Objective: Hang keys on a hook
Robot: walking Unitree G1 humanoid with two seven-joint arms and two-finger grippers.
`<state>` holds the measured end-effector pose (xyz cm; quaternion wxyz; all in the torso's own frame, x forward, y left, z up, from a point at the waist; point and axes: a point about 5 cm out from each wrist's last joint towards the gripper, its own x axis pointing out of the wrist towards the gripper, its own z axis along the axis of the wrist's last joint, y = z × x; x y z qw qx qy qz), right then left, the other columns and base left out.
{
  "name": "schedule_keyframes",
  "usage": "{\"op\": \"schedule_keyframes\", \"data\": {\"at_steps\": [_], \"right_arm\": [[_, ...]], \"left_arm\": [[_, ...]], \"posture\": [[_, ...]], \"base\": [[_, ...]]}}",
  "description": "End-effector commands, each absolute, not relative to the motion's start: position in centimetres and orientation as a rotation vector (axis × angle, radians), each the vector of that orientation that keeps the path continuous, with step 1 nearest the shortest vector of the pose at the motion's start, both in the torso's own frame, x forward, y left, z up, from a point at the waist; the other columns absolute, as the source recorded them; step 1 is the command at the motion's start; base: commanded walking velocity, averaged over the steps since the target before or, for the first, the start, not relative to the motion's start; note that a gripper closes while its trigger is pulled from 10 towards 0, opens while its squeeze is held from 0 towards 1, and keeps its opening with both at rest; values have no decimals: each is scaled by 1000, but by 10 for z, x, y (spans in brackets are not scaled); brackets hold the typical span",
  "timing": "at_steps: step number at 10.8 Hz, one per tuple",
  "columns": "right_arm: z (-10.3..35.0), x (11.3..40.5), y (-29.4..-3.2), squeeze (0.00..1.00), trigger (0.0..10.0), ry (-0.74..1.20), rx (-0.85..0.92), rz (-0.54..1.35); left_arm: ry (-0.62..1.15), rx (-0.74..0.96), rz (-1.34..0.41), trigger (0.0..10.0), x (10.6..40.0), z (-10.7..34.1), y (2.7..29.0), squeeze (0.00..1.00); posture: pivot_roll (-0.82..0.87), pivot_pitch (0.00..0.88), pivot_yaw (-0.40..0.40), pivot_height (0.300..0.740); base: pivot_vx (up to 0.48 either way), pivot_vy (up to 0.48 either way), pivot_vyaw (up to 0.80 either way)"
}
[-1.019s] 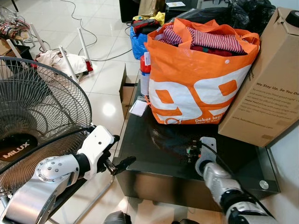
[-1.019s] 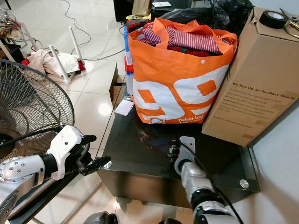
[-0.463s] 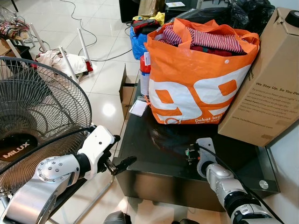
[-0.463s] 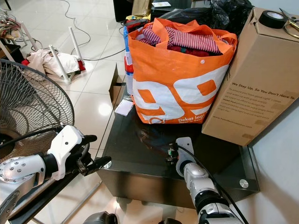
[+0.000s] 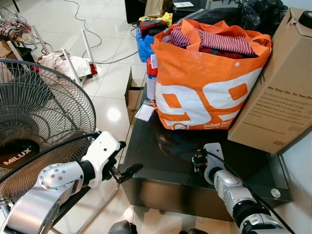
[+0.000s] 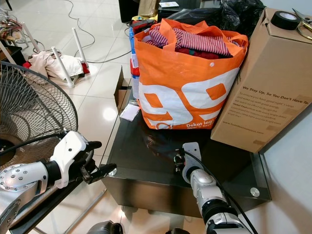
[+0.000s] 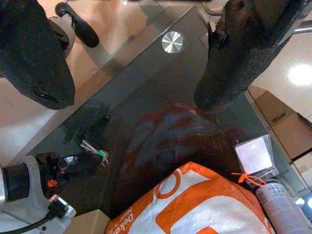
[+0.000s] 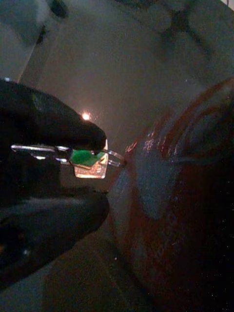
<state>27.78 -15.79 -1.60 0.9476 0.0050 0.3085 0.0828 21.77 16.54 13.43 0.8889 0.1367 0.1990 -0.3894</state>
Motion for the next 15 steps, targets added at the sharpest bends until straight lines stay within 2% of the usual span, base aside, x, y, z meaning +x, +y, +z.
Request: {"op": "schedule_keyframes", "data": {"at_steps": [1,2,3,6,10,11,12,14,15], "right_arm": [[-13,280,-158,1000,10000,606,18,132],[-13,281,-158,627,10000,608,26,117],[-14,281,-155,0,10000,617,42,110],[-15,281,-145,0,10000,627,135,87],[-19,281,-143,0,10000,657,142,-29],[-20,281,-144,0,7961,665,138,-44],[-21,280,-144,0,3804,673,128,-48],[-22,279,-145,0,2471,682,130,-59],[-22,279,-145,0,1451,683,134,-64]], "left_arm": [[428,282,-810,10000,218,132,165,0],[427,283,-810,10000,218,132,165,0],[427,284,-811,10000,218,132,165,0],[425,285,-813,10000,219,133,164,0],[428,286,-815,10000,220,132,164,0],[429,286,-814,10000,220,133,165,0],[430,285,-814,10000,219,133,165,0],[429,284,-815,10000,220,132,165,0],[428,283,-816,10000,220,132,164,0]], "posture": [[167,72,20,740],[168,70,20,740],[167,69,21,740],[170,68,21,740],[172,74,23,740],[173,75,22,740],[172,74,22,740],[171,73,22,740],[172,73,22,740]], "base": [[0,0,0],[0,0,0],[0,0,0],[0,0,0],[0,0,0],[0,0,0],[0,0,0],[0,0,0],[0,0,0]]}}
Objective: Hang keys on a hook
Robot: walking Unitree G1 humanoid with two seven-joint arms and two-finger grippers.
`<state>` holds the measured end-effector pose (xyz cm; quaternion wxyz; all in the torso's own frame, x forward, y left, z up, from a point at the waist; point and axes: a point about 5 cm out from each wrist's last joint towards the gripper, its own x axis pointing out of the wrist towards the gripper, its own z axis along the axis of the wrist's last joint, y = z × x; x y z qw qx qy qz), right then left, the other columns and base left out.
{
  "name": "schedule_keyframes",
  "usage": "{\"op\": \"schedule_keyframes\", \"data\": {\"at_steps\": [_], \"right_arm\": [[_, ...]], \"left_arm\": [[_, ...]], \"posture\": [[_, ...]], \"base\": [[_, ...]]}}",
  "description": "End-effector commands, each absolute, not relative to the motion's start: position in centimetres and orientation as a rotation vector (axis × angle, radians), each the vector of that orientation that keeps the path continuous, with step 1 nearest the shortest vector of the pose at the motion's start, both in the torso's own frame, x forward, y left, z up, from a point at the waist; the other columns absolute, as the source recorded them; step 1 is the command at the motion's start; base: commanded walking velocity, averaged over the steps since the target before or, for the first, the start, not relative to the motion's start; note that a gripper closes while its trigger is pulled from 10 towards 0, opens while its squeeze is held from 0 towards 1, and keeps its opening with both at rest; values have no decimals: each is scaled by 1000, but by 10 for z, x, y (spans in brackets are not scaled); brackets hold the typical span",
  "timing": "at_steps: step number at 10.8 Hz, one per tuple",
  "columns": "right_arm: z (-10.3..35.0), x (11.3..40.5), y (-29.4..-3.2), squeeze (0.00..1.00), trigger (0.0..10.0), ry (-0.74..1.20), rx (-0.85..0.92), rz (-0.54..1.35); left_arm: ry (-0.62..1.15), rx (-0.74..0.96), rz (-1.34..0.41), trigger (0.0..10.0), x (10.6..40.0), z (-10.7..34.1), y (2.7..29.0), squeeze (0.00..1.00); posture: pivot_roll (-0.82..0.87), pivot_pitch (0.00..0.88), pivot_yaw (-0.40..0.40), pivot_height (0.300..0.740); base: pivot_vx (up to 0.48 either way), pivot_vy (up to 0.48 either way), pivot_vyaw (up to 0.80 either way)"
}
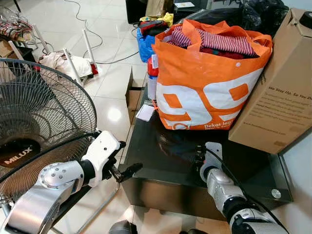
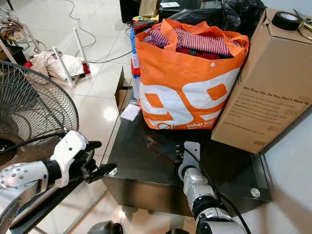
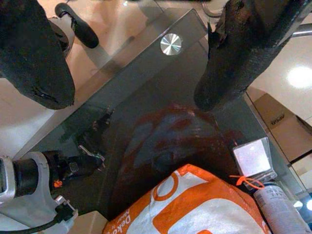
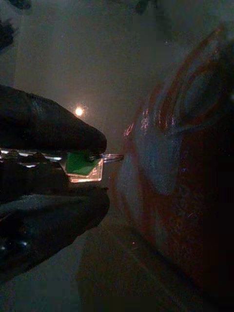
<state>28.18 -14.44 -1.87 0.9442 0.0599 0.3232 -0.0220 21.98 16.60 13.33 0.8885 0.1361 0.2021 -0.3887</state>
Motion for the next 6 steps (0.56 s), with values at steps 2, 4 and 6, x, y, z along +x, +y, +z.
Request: {"op": "schedule_keyframes", "data": {"at_steps": [2,4,6], "right_arm": [[-23,278,-144,0,0,682,155,-64],[-22,279,-144,0,0,675,150,-61],[-19,282,-150,0,0,654,146,-47]], "left_arm": [[430,284,-816,10000,220,132,165,0],[430,286,-814,10000,220,131,165,0],[426,300,-771,10000,223,127,167,0]], "posture": [[173,69,23,740],[170,59,24,740],[155,26,23,740]], "base": [[0,0,0],[0,0,0],[0,0,0]]}}
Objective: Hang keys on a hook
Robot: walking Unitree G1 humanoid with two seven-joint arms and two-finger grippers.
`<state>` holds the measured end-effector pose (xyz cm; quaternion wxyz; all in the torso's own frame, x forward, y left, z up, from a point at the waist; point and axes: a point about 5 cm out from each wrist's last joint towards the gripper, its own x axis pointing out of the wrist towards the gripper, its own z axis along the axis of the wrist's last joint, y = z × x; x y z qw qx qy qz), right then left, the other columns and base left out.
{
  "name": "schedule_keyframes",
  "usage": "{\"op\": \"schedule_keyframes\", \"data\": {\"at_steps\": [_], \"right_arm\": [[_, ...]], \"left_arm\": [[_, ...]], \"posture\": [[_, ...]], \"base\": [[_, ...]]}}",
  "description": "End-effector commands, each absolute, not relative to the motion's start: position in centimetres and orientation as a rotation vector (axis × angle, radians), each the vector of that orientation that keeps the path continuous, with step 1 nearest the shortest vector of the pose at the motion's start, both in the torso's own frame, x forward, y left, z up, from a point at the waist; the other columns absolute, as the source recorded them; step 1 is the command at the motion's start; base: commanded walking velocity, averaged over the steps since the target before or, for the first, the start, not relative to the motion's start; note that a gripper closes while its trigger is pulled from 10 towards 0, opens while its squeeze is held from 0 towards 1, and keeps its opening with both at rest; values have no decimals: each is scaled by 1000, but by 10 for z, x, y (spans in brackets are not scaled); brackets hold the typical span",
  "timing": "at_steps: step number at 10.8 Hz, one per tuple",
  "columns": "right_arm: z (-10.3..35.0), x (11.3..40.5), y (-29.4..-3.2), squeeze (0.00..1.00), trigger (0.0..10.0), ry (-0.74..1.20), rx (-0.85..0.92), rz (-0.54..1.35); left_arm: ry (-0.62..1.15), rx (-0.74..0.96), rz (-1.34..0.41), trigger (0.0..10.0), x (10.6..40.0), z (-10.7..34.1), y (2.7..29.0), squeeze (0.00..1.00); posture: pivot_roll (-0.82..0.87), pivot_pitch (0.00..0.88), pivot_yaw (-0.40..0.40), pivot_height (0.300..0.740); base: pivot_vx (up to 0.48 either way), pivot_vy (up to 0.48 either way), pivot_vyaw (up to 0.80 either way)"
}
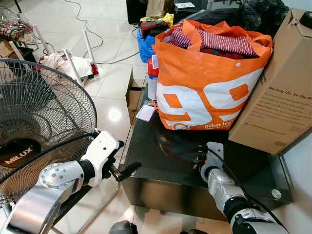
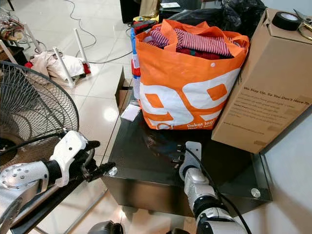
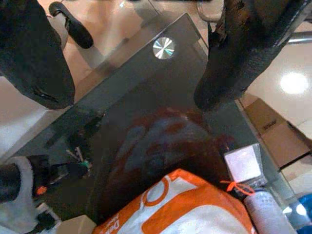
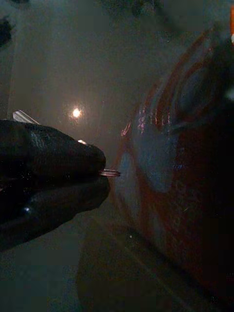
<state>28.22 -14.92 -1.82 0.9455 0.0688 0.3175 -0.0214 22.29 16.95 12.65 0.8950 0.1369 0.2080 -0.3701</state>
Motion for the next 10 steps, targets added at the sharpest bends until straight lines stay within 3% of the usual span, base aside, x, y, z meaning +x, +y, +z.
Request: {"op": "schedule_keyframes", "data": {"at_steps": [1,6,8,10], "right_arm": [[-17,283,-153,0,0,644,152,-53],[0,292,-171,0,0,508,212,-44],[38,296,-192,0,0,287,188,-59],[70,278,-196,0,0,180,173,-45]], "left_arm": [[447,290,-770,10000,224,122,167,0],[348,222,-703,10000,234,115,158,0],[228,236,-472,10000,255,118,163,0],[173,167,-319,10000,262,125,170,0]], "posture": [[140,0,23,740],[55,0,22,740],[12,0,24,740],[-20,0,32,740]], "base": [[0,0,0],[0,0,0],[0,0,0],[0,0,0]]}}
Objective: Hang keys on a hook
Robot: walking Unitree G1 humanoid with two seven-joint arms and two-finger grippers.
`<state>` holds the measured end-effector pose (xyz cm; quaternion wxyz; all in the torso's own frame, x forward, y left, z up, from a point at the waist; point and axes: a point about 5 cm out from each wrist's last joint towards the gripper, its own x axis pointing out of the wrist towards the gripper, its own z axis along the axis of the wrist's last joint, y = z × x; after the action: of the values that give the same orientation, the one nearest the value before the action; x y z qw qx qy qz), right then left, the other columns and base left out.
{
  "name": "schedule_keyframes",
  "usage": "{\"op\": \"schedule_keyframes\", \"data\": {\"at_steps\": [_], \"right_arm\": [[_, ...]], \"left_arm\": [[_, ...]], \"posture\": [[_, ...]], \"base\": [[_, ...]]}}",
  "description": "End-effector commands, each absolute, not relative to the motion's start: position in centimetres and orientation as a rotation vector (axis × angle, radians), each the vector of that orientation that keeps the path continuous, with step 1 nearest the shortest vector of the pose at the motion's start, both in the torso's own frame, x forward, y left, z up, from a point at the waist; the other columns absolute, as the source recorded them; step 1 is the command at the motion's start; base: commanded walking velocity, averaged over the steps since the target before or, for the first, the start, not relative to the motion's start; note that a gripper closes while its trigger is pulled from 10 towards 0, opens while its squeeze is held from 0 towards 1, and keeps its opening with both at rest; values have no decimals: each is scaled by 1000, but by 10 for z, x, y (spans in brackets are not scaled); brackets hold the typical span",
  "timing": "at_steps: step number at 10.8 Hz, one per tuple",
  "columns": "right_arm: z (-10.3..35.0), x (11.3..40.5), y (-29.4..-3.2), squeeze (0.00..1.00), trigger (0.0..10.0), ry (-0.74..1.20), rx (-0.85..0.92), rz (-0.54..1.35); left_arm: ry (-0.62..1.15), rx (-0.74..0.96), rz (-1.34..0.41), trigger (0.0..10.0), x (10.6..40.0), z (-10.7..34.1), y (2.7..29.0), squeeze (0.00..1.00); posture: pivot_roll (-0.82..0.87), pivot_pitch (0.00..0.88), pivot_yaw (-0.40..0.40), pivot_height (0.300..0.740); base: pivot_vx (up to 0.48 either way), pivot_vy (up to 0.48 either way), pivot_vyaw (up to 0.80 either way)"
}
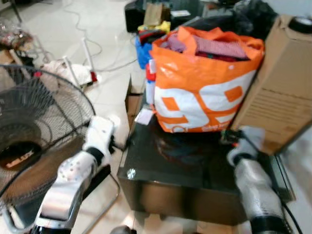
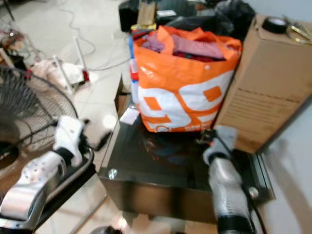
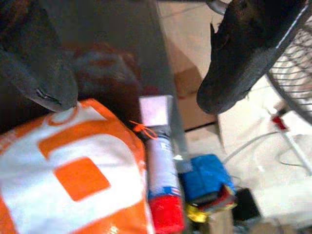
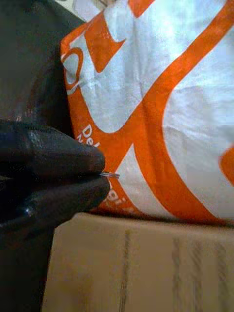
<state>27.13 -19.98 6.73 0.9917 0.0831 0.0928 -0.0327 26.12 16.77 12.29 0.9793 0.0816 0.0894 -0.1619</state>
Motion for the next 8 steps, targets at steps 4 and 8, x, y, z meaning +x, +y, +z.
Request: {"op": "schedule_keyframes", "data": {"at_steps": [4,8], "right_arm": [[99,264,-170,0,10000,142,55,15],[107,262,-166,0,10000,177,86,-1]], "left_arm": [[98,232,-247,10000,262,127,167,0],[92,225,-230,10000,258,125,166,0]], "posture": [[-20,0,25,740],[5,0,11,740]], "base": [[0,0,0],[0,0,0]]}}
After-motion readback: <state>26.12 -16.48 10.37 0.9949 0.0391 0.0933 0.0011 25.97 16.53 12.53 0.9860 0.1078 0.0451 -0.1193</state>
